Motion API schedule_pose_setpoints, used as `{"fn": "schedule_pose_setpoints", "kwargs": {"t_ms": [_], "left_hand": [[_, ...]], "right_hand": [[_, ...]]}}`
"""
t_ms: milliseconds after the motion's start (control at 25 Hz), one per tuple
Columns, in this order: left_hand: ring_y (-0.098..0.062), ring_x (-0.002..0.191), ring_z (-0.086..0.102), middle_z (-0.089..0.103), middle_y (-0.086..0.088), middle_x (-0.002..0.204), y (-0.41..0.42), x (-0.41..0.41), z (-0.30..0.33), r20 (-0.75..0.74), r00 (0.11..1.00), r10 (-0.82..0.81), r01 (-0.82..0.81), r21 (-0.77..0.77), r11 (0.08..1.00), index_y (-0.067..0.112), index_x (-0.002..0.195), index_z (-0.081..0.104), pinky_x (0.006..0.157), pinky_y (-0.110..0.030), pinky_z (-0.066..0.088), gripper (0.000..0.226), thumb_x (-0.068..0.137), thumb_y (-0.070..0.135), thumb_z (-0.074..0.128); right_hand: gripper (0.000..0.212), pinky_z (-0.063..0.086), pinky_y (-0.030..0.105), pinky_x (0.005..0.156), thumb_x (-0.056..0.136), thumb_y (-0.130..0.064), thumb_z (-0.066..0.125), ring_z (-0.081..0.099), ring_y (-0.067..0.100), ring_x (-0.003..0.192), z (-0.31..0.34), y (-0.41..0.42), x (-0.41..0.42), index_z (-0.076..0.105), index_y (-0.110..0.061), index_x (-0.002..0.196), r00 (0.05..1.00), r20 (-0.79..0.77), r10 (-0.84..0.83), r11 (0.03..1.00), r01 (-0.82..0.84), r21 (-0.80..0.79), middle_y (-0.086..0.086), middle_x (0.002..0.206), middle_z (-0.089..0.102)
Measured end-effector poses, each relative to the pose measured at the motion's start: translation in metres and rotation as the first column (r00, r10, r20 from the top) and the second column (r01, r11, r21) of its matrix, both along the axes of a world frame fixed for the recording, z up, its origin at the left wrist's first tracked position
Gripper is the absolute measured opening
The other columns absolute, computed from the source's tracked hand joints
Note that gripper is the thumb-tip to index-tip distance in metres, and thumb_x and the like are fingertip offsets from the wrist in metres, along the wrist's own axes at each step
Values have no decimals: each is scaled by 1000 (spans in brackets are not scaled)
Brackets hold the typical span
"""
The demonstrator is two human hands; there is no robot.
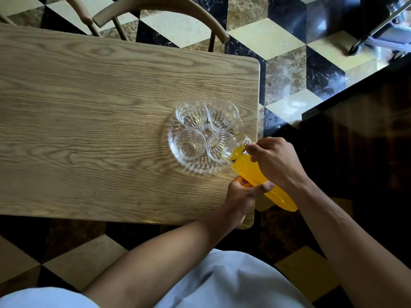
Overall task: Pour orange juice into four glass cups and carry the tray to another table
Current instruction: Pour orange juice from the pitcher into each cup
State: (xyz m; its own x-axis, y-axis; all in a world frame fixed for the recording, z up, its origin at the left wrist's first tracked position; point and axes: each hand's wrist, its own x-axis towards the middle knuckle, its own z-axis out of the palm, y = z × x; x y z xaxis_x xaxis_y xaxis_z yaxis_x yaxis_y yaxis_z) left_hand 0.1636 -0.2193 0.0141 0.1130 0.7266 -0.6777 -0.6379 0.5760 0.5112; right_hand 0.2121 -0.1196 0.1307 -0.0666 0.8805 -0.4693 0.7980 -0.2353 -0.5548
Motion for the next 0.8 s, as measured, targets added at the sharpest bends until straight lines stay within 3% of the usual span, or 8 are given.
{"fn": "schedule_pose_setpoints", "kwargs": {"t_ms": [360, 520, 600, 800], "left_hand": [[-17, 87, 74, 79, -4, 96, 2, 1, 1, -17, 1000, -15, 14, -14, 1000, 12, 102, 73, 82, -31, 58, 35, 72, 5, 90], [-12, 78, 73, 78, 2, 84, -1, 3, 3, -26, 999, -39, 39, -32, 999, 13, 92, 73, 78, -28, 59, 24, 77, 1, 88], [-17, 84, 74, 80, -1, 91, 0, 4, 4, -19, 1000, -23, 23, -24, 999, 13, 93, 75, 87, -36, 60, 30, 68, 11, 93], [-25, 95, 72, 79, -8, 99, 2, 7, 0, -37, 999, -31, 31, -11, 999, 14, 94, 78, 102, -53, 55, 71, 37, 46, 104]], "right_hand": [[48, 36, 32, 53, 94, -36, 63, 51, 27, 59, 1, 4, -5, 68, 9, 79, 998, 48, 30, 999, -31, 10, 28, 79, 68], [48, 49, 45, 58, 93, -37, 63, 63, 42, 72, 1, 4, -7, 69, 9, 79, 997, 61, 47, 999, -48, 15, 27, 80, 70], [48, 51, 46, 60, 93, -37, 63, 64, 42, 75, 1, 5, -9, 69, 8, 78, 996, 72, 51, 999, -52, 15, 26, 78, 70], [47, 51, 44, 57, 93, -37, 62, 65, 41, 73, 2, 7, -12, 70, 6, 76, 994, 99, 51, 999, -52, 3, 24, 76, 70]]}}
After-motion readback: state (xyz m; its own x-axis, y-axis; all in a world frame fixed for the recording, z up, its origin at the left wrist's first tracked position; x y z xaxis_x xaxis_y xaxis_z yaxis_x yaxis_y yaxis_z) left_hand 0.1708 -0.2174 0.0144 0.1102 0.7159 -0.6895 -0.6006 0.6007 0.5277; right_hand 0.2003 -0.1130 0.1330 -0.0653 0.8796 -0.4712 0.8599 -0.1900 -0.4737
